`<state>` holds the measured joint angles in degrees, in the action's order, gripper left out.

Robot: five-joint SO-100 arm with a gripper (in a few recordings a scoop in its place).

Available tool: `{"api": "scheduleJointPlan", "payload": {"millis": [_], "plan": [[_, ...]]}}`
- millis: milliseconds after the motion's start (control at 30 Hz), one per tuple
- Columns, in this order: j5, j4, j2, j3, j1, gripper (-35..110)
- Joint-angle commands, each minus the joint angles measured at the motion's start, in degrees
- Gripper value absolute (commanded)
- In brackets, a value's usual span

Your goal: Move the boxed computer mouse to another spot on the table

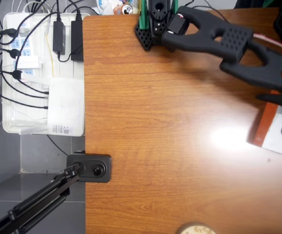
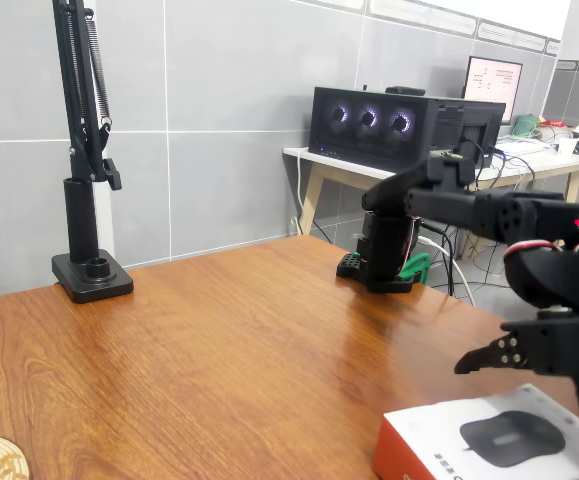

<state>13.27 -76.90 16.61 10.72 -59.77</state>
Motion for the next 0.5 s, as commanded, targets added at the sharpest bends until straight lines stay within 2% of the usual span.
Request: {"api": "scheduleJointPlan", "payload": {"millis": [0,200,300,400,467], "plan": [[-1.9,-6.3,-6.3,21.9,0.6,99],[-2.4,-10.4,-5.9,21.9,0.8,104],[-2.2,-11.5,-5.6,21.9,0.9,99],[-2.2,-13.4,-4.7,22.0,0.8,73],[-2.2,-15.2,-4.1,22.0,0.8,44]]}}
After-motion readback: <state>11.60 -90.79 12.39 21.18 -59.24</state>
